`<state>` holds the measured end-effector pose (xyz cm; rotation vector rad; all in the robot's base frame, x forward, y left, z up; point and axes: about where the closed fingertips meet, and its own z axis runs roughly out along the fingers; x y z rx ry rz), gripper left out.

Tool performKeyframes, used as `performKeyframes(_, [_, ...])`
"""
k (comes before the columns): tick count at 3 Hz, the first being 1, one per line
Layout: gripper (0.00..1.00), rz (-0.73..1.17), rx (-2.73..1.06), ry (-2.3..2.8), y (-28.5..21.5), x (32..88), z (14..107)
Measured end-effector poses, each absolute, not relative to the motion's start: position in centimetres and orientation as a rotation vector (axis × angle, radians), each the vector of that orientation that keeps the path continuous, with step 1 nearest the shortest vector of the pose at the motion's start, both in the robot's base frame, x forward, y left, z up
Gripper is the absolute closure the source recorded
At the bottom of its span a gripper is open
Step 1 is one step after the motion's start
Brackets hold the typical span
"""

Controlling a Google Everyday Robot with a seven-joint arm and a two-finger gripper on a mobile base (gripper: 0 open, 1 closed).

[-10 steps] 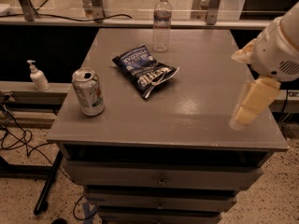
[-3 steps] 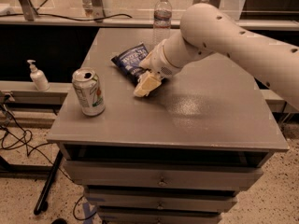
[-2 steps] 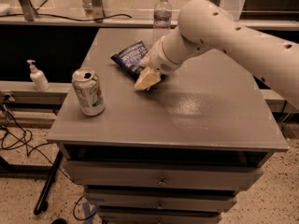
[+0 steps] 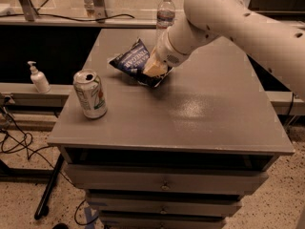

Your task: Pick blue chip bag

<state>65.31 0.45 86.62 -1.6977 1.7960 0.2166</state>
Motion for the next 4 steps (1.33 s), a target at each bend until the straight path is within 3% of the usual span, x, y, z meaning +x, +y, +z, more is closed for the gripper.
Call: performKeyframes(4, [1.0,0.303,-1.75,1.817,-5.3,61.3,97.3])
